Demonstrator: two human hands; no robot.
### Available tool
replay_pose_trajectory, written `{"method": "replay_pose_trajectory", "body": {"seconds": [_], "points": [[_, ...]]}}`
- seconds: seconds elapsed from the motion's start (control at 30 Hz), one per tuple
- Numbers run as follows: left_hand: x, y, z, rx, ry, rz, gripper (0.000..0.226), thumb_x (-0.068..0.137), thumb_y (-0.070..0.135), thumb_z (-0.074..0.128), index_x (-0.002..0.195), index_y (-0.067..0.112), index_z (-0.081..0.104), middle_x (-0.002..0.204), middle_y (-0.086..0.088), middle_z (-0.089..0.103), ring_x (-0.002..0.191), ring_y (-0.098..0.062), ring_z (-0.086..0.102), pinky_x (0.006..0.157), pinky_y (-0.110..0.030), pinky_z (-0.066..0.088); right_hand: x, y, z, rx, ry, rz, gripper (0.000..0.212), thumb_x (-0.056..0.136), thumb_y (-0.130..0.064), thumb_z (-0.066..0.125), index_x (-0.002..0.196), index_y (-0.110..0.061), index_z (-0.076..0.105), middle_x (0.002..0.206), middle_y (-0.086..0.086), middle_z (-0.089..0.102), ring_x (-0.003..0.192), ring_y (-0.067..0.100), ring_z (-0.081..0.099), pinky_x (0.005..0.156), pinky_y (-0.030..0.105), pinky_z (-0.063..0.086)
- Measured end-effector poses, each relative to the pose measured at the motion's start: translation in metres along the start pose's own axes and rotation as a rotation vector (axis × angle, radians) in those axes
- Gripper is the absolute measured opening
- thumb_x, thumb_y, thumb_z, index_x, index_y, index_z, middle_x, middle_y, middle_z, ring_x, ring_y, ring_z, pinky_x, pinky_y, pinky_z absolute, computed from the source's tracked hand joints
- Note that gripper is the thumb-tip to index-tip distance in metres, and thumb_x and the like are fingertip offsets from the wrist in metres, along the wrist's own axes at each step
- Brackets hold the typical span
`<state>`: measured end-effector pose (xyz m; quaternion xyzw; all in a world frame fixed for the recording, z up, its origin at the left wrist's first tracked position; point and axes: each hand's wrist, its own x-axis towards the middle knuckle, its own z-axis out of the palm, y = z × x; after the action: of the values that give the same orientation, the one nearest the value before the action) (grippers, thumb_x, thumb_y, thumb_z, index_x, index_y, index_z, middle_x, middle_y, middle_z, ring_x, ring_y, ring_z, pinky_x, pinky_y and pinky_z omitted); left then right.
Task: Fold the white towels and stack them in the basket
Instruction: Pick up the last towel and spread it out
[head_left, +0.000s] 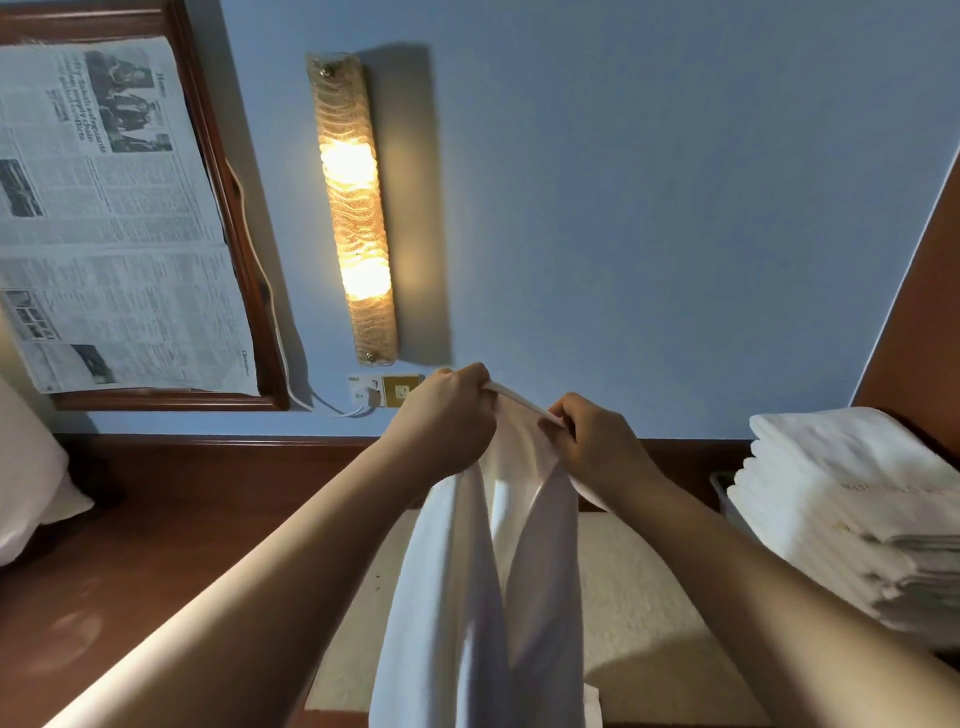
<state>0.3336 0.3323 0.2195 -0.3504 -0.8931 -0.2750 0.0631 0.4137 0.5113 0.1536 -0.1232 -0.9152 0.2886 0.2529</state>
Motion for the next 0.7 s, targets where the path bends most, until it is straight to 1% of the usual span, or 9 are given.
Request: {"method": "replay_pose_trajectory", "body": {"seconds": [0.07, 0.13, 0.23, 0.3, 0.4, 0.47, 0.57, 0.63, 0.7], "points": [[0.002, -0.005, 0.002, -0.040, -0.050, -0.025, 0.021, 0.107, 0.023, 0.037, 0.092, 0.022, 0.050, 0.098, -0.011, 0.062, 0.082, -0.029, 0.058, 0.070, -0.039, 0.044, 0.001, 0.010, 0.009, -0.006, -0.094, 0.203, 0.032, 0.108, -0.036, 0.049, 0.085, -0.014, 0.055, 0.082, 0.002, 0.062, 0.076, 0.022, 0.058, 0.067, 0.037, 0.044], [-0.001, -0.010, 0.008, -0.167, -0.142, -0.107, 0.021, 0.109, 0.023, 0.032, 0.108, 0.015, 0.052, 0.097, -0.019, 0.063, 0.071, -0.036, 0.068, 0.068, -0.050, 0.060, -0.002, 0.014, 0.016, 0.189, -0.139, 0.329, 0.032, 0.107, -0.033, 0.047, 0.082, -0.015, 0.053, 0.079, 0.006, 0.060, 0.071, 0.022, 0.054, 0.061, 0.034, 0.040], [-0.012, -0.019, 0.018, -0.347, -0.266, -0.273, 0.022, 0.111, 0.028, 0.029, 0.114, 0.016, 0.047, 0.096, -0.024, 0.057, 0.056, -0.045, 0.071, 0.054, -0.059, 0.061, -0.004, 0.002, 0.010, 0.495, -0.074, 0.352, 0.027, 0.105, -0.026, 0.050, 0.082, -0.017, 0.060, 0.071, 0.006, 0.061, 0.064, 0.019, 0.055, 0.052, 0.027, 0.039], [-0.018, -0.018, 0.019, -0.434, -0.271, -0.305, 0.020, 0.111, 0.027, 0.029, 0.113, 0.015, 0.045, 0.103, -0.026, 0.059, 0.058, -0.044, 0.072, 0.055, -0.061, 0.061, 0.004, -0.005, 0.000, 0.405, -0.026, 0.284, 0.027, 0.104, -0.024, 0.051, 0.086, -0.008, 0.064, 0.078, 0.010, 0.069, 0.072, 0.020, 0.060, 0.061, 0.030, 0.043], [-0.016, -0.011, 0.012, -0.288, -0.097, -0.163, 0.025, 0.110, 0.029, 0.030, 0.099, 0.015, 0.047, 0.093, -0.020, 0.064, 0.062, -0.037, 0.072, 0.058, -0.048, 0.061, 0.017, -0.018, -0.018, 0.283, 0.014, 0.186, 0.033, 0.106, -0.029, 0.052, 0.100, 0.000, 0.067, 0.100, 0.017, 0.072, 0.085, 0.020, 0.061, 0.071, 0.034, 0.041], [-0.012, -0.008, 0.007, -0.047, 0.045, -0.039, 0.029, 0.109, 0.032, 0.033, 0.089, 0.016, 0.048, 0.083, -0.008, 0.060, 0.077, -0.033, 0.064, 0.065, -0.040, 0.047, 0.020, -0.025, -0.029, 0.294, 0.037, 0.154, 0.035, 0.107, -0.032, 0.053, 0.102, 0.000, 0.068, 0.102, 0.017, 0.073, 0.089, 0.021, 0.063, 0.074, 0.034, 0.044], [-0.007, -0.007, 0.004, 0.032, 0.057, -0.004, 0.036, 0.104, 0.038, 0.042, 0.082, 0.015, 0.059, 0.091, -0.004, 0.051, 0.100, -0.026, 0.049, 0.079, -0.036, 0.035, 0.022, -0.034, -0.034, 0.323, 0.043, 0.072, 0.028, 0.106, -0.028, 0.055, 0.103, -0.006, 0.071, 0.100, 0.010, 0.074, 0.094, 0.023, 0.068, 0.083, 0.036, 0.051], [-0.009, -0.004, 0.006, 0.015, 0.014, 0.034, 0.045, 0.096, 0.053, 0.047, 0.087, 0.012, 0.064, 0.093, -0.001, 0.048, 0.104, -0.022, 0.042, 0.084, -0.035, 0.032, 0.020, -0.041, -0.029, 0.330, 0.014, 0.037, 0.024, 0.105, -0.027, 0.057, 0.098, -0.011, 0.072, 0.089, -0.001, 0.073, 0.081, 0.010, 0.064, 0.073, 0.028, 0.049], [-0.014, 0.001, 0.011, -0.133, 0.040, 0.098, 0.052, 0.086, 0.065, 0.054, 0.096, 0.014, 0.061, 0.092, 0.003, 0.051, 0.096, -0.019, 0.048, 0.076, -0.033, 0.034, 0.020, -0.046, -0.025, 0.337, -0.003, 0.014, 0.025, 0.104, -0.027, 0.059, 0.086, -0.014, 0.068, 0.071, -0.012, 0.064, 0.065, 0.000, 0.054, 0.062, 0.023, 0.043]]}}
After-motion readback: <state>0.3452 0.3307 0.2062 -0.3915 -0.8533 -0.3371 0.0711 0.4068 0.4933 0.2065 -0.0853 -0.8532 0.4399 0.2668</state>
